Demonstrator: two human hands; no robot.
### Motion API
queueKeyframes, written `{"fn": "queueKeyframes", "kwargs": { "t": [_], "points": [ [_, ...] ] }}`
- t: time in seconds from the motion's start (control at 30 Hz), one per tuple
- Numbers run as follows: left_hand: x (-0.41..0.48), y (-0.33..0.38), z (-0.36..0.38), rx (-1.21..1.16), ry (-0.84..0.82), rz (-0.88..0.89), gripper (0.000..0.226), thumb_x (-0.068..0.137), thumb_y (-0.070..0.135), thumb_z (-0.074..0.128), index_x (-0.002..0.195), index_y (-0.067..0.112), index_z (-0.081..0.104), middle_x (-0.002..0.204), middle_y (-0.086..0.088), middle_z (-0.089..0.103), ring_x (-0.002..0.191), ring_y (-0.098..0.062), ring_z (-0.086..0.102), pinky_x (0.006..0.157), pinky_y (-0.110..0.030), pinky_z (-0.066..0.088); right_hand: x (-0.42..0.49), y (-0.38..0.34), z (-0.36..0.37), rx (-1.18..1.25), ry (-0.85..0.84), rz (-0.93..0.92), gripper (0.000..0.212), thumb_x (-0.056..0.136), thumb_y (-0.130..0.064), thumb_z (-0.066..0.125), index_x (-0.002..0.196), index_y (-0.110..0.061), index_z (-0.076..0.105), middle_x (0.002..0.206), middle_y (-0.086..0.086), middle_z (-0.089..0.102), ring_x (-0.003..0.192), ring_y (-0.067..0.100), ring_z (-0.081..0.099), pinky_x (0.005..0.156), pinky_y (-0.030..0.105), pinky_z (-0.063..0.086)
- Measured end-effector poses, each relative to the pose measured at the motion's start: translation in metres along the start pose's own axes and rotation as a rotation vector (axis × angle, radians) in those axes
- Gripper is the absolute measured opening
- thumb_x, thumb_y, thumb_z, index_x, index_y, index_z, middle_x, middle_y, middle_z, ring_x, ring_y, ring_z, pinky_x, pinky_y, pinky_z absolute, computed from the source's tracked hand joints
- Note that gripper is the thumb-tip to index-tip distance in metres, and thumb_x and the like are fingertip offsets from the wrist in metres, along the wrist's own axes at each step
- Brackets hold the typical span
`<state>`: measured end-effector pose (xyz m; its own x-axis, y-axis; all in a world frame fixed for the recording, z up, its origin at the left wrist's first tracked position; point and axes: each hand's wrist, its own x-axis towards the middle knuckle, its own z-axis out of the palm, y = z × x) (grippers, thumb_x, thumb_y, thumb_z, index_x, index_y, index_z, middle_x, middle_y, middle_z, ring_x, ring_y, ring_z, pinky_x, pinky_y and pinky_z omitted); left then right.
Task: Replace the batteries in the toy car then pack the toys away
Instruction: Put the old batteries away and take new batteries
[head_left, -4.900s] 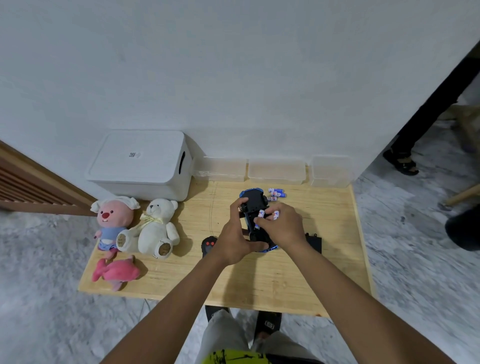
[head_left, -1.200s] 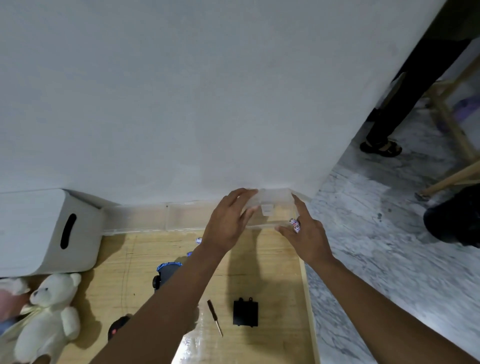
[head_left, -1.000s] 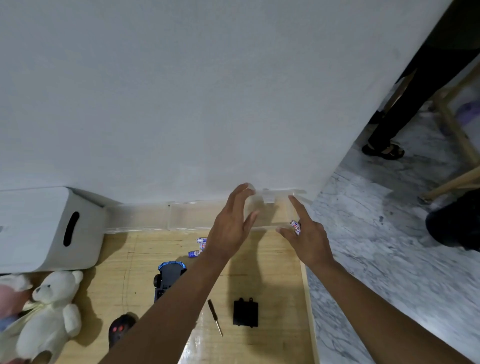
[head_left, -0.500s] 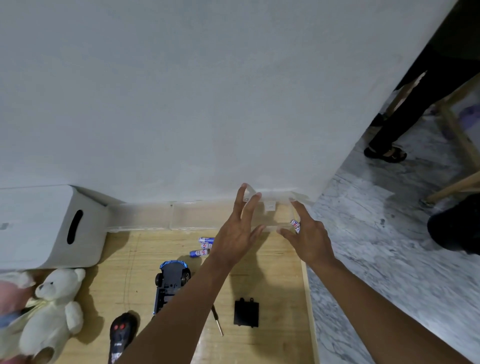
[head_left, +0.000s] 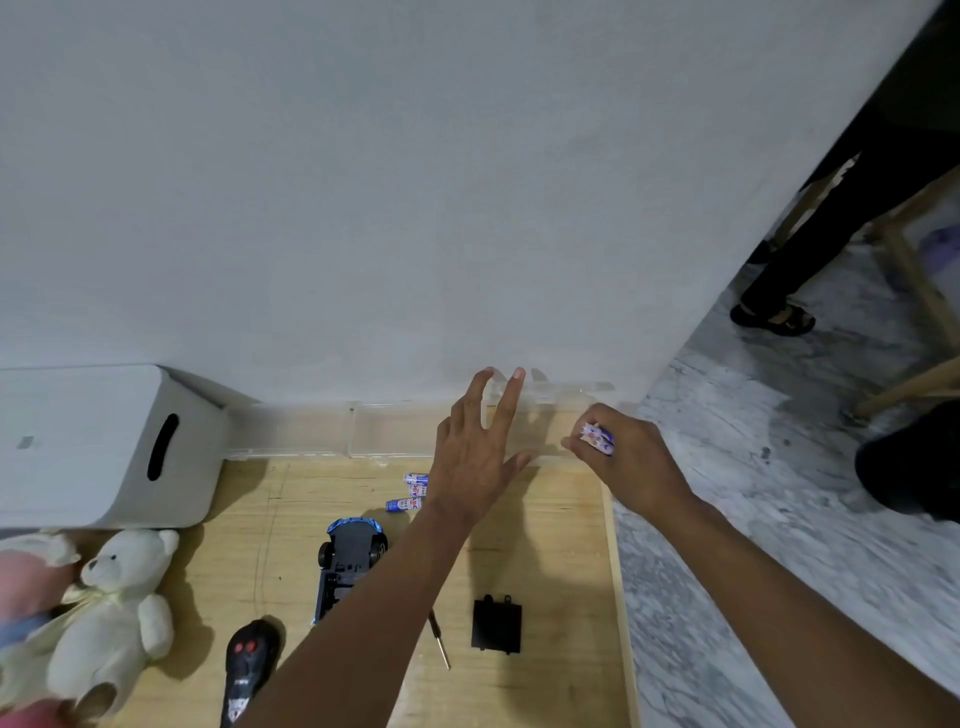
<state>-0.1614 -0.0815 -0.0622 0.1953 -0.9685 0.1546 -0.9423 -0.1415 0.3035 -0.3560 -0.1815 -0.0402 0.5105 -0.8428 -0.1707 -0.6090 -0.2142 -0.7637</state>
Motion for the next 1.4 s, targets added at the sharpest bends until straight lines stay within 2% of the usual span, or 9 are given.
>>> {"fn": "queueKeyframes", "kwargs": {
  "t": [0.13, 0.5, 0.73, 0.9, 1.0, 1.07, 1.17, 1.3, 1.4],
  "points": [
    [-0.002, 0.0, 0.001, 0.004, 0.017, -0.003, 0.091, 0.091, 0.08, 0.026, 0.165, 0.032, 0.005, 0.166, -0.012, 0.022, 0.122, -0.031, 0.055, 0.088, -0.045, 0.055, 0.027, -0.018, 0.011, -0.204, -0.124, -0.141, 0.006, 0.092, -0.027, 0.069, 0.091, -0.021, 0.069, 0.085, -0.005, 0.066, 0.083, 0.019, 0.062, 0.074, 0.035, 0.051],
    [0.0, 0.004, 0.0, 0.005, 0.01, -0.038, 0.094, 0.087, 0.083, 0.013, 0.165, 0.031, 0.007, 0.166, -0.012, 0.021, 0.122, -0.029, 0.057, 0.089, -0.044, 0.053, 0.048, -0.038, 0.032, -0.567, -0.284, -0.136, 0.024, 0.093, -0.025, 0.065, 0.116, -0.024, 0.068, 0.11, 0.009, 0.065, 0.101, 0.03, 0.065, 0.088, 0.037, 0.051],
    [0.001, 0.001, 0.005, 0.024, 0.03, -0.024, 0.1, 0.088, 0.071, 0.057, 0.164, 0.032, 0.006, 0.164, -0.013, 0.023, 0.119, -0.03, 0.059, 0.087, -0.046, 0.055, 0.051, -0.031, 0.032, -0.495, -0.298, -0.184, 0.029, 0.089, -0.024, 0.073, 0.118, -0.022, 0.069, 0.117, 0.005, 0.07, 0.103, 0.026, 0.067, 0.088, 0.038, 0.056],
    [0.0, -0.001, 0.005, 0.016, 0.032, -0.027, 0.105, 0.086, 0.066, 0.068, 0.164, 0.033, 0.006, 0.163, -0.01, 0.023, 0.117, -0.028, 0.059, 0.086, -0.043, 0.055, 0.029, -0.018, 0.019, -0.356, -0.103, -0.279, 0.023, 0.088, -0.009, 0.068, 0.108, -0.02, 0.075, 0.106, -0.001, 0.072, 0.096, 0.021, 0.067, 0.08, 0.031, 0.054],
    [-0.001, 0.001, 0.001, -0.021, 0.004, -0.044, 0.093, 0.089, 0.08, 0.034, 0.165, 0.033, 0.008, 0.166, -0.008, 0.02, 0.12, -0.027, 0.056, 0.092, -0.044, 0.052, -0.004, -0.008, 0.013, -0.242, 0.337, -0.238, 0.018, 0.089, -0.009, 0.066, 0.103, -0.02, 0.07, 0.103, -0.007, 0.068, 0.096, 0.019, 0.062, 0.079, 0.034, 0.054],
    [-0.002, 0.004, 0.001, -0.004, -0.009, -0.048, 0.09, 0.091, 0.082, 0.019, 0.165, 0.031, 0.012, 0.167, -0.007, 0.022, 0.127, -0.027, 0.053, 0.1, -0.046, 0.048, -0.014, -0.008, 0.011, -0.14, 0.465, -0.197, 0.025, 0.09, -0.013, 0.067, 0.114, -0.019, 0.063, 0.113, -0.006, 0.061, 0.105, 0.018, 0.056, 0.085, 0.028, 0.048],
    [-0.009, 0.006, 0.002, 0.043, 0.001, -0.02, 0.082, 0.097, 0.075, 0.019, 0.164, 0.029, 0.019, 0.168, -0.006, 0.024, 0.143, -0.027, 0.043, 0.114, -0.052, 0.037, -0.009, -0.012, 0.008, -0.17, 0.348, -0.261, 0.036, 0.096, -0.024, 0.065, 0.131, -0.023, 0.059, 0.129, -0.006, 0.056, 0.118, 0.015, 0.05, 0.098, 0.025, 0.041],
    [-0.033, 0.008, 0.008, 0.04, -0.047, -0.024, 0.069, 0.103, 0.062, 0.026, 0.165, 0.034, 0.012, 0.172, -0.003, 0.017, 0.156, -0.028, 0.025, 0.122, -0.057, 0.025, -0.008, 0.003, 0.014, -0.235, 0.332, -0.337, 0.024, 0.093, -0.019, 0.07, 0.117, -0.022, 0.072, 0.116, -0.003, 0.065, 0.105, 0.021, 0.059, 0.091, 0.035, 0.051],
    [-0.051, 0.001, 0.017, 0.116, -0.097, 0.01, 0.062, 0.107, 0.053, 0.03, 0.164, 0.034, 0.018, 0.172, -0.002, 0.018, 0.156, -0.031, 0.025, 0.119, -0.062, 0.031, -0.015, 0.019, 0.023, -0.313, 0.298, -0.346, 0.024, 0.087, -0.019, 0.077, 0.11, -0.023, 0.075, 0.112, -0.003, 0.065, 0.099, 0.022, 0.062, 0.085, 0.037, 0.053]
  ]
}}
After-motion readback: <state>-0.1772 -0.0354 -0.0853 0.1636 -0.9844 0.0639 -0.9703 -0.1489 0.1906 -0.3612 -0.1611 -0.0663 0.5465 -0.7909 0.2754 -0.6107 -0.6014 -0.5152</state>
